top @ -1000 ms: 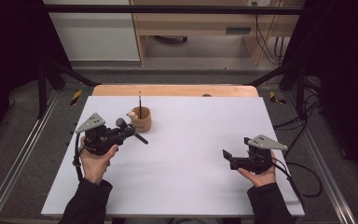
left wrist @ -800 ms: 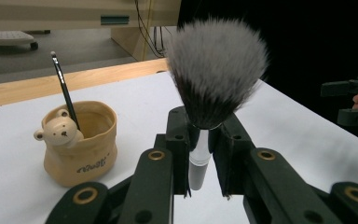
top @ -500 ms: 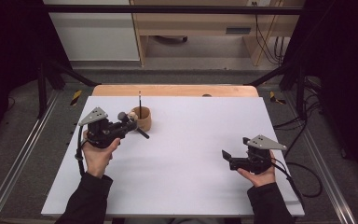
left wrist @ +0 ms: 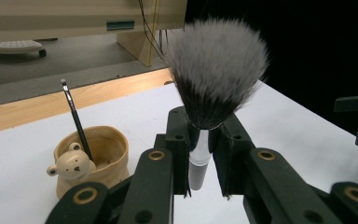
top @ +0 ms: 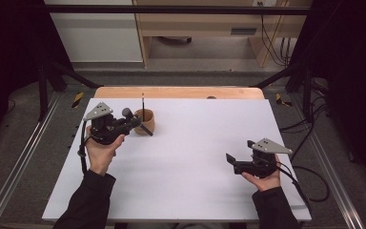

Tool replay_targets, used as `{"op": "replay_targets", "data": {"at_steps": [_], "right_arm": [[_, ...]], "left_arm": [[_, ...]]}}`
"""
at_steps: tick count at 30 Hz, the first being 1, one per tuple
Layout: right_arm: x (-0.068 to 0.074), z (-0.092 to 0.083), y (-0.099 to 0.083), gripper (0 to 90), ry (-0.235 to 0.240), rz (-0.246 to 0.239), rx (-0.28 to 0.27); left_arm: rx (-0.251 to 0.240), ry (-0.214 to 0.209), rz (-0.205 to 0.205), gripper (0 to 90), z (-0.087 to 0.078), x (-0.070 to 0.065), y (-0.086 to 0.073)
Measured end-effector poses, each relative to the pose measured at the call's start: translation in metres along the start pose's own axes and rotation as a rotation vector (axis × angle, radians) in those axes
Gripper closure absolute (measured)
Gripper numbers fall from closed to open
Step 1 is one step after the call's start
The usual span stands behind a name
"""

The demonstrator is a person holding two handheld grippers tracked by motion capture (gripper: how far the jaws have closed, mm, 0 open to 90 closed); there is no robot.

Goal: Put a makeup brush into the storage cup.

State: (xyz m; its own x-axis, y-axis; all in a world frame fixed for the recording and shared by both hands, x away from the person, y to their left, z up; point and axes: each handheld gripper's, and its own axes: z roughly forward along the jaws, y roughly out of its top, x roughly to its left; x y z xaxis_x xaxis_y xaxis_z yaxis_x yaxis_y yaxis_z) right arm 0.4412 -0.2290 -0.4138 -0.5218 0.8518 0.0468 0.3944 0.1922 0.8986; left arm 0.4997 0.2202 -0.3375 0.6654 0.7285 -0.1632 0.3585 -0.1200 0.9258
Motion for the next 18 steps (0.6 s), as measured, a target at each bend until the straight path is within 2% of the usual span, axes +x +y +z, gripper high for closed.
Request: {"op": "replay_targets", "data": {"at_steps": [18], "right_arm": [[0.000,0.001,0.000,6.8,0.001,0.002,0.000]], "left_arm": [[0.016,0.039,0.016,76.8,0.006,0.008,0.018]]}}
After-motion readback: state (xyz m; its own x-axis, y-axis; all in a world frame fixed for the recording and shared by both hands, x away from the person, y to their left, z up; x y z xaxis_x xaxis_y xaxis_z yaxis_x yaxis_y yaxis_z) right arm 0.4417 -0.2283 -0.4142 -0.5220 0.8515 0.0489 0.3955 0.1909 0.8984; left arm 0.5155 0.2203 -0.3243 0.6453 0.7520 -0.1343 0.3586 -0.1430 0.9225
